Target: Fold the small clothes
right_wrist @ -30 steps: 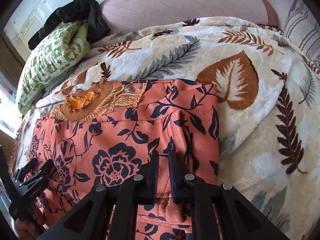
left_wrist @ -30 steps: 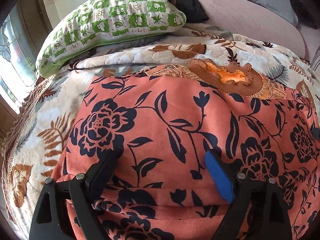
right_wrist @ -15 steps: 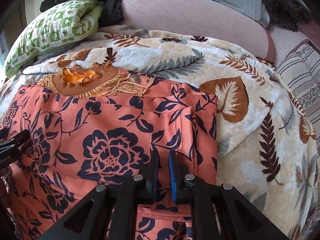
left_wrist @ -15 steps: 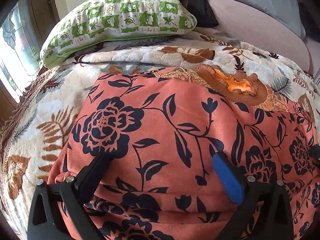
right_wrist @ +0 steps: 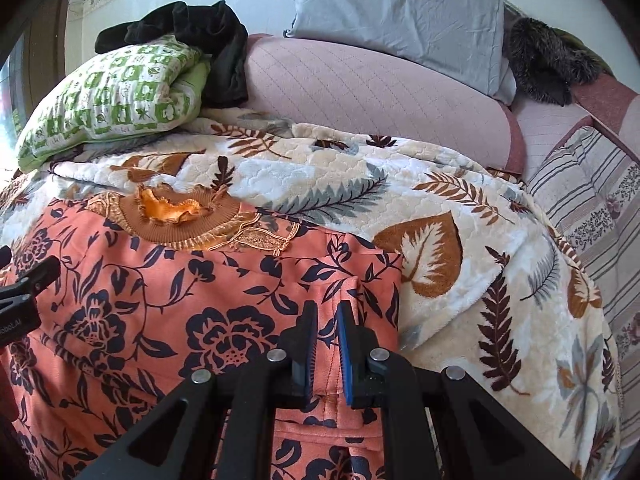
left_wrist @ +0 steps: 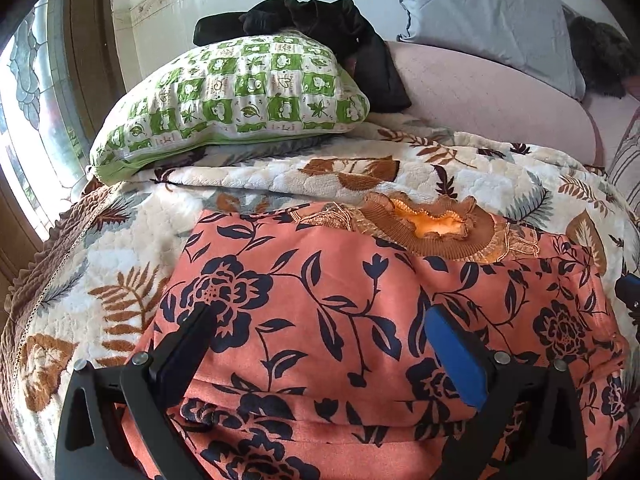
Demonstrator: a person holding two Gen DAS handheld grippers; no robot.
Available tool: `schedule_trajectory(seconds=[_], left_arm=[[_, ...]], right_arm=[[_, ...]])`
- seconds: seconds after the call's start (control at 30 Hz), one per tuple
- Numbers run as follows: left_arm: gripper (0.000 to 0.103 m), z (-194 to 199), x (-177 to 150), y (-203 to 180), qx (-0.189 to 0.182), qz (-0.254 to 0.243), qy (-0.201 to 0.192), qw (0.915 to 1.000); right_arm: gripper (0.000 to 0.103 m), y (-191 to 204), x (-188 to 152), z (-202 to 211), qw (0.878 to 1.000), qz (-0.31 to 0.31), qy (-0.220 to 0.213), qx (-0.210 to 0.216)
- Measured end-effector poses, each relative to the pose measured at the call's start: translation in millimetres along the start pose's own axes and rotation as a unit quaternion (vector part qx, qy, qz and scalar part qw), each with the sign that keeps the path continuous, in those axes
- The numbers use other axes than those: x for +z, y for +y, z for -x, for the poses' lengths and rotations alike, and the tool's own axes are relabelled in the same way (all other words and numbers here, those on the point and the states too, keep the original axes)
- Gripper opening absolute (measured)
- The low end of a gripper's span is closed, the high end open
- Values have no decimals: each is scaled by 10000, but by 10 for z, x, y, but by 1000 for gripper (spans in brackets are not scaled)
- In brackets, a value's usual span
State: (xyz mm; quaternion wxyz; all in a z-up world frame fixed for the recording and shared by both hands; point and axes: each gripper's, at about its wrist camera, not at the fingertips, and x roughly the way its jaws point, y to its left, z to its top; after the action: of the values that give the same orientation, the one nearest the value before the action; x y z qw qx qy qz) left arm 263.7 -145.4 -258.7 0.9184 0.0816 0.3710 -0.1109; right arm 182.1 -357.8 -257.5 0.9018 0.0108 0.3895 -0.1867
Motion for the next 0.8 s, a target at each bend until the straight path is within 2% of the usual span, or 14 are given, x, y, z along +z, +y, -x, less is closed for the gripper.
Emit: schedule_trajectory(seconds=[0.27,0.8], left_arm=[[103,111,-23,-46,22,-102,-156,9998],[103,48,-1,63,154,28,-95,9998]], right_arm=[[12,123,1,119,9998,153,-154,-10],[12,343,13,113,9987,437,-250,-67]])
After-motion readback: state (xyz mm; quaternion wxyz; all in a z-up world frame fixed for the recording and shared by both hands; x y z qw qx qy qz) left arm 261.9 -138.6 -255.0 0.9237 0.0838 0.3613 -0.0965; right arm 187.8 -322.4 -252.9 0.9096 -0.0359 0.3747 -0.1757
